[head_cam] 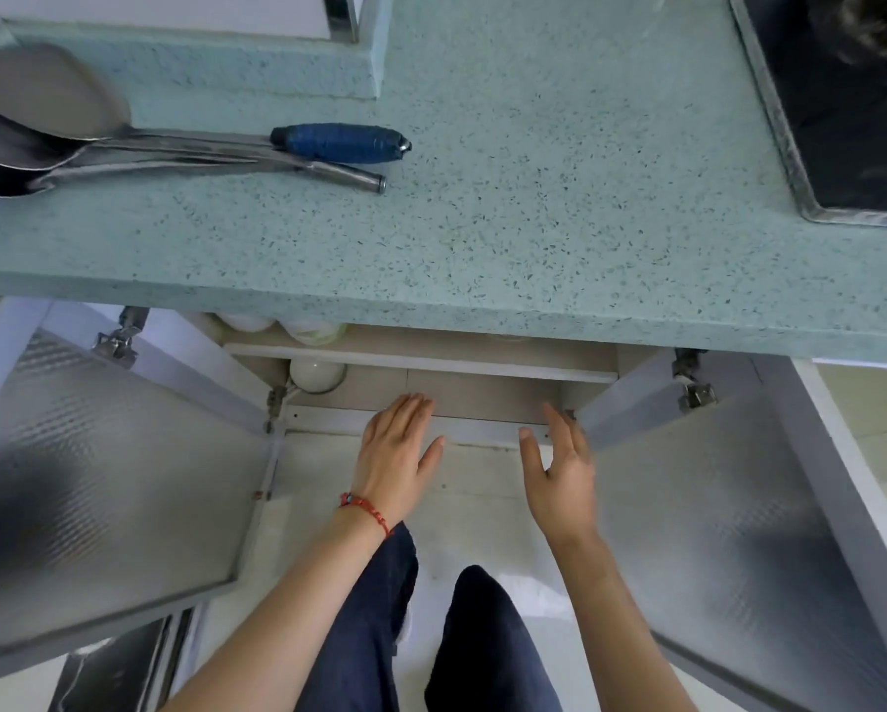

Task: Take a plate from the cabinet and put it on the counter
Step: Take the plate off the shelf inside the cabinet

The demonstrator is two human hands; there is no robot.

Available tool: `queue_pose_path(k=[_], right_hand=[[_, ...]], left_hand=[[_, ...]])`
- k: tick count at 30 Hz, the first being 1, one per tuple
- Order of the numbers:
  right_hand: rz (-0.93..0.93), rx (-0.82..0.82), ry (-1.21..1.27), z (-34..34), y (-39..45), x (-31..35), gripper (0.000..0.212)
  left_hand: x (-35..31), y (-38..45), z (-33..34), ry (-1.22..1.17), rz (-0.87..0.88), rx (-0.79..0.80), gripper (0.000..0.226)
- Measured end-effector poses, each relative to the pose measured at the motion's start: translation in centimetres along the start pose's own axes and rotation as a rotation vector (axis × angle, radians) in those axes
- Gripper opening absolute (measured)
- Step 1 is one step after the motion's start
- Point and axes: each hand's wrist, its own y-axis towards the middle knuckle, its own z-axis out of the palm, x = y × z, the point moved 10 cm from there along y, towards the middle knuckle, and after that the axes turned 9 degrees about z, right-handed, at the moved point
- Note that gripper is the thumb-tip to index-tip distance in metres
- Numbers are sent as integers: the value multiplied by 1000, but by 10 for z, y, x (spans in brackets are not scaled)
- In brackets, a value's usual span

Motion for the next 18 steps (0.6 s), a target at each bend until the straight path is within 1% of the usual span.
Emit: queue_pose_path(k=[2,4,7,11,15,18], right_hand=[[-5,-24,38,12,17,-9,43],[-21,-51,63,23,35,-19,43],[-96,-120,126,36,59,-31,43],[-156,-207,231,46,91,-47,48],[-187,-296,319,57,121,-66,52],[-214,-314,383,68,143,-80,53]], left_hand=[[7,13,17,-14,23,-12,60],[14,27,31,-19,55,-42,64],[24,48,48,-31,95,-122,64],[42,77,65,-90,112,-254,66],[57,102,82,-131,116,-366,56],[65,116,93,-163,107,-411,62]])
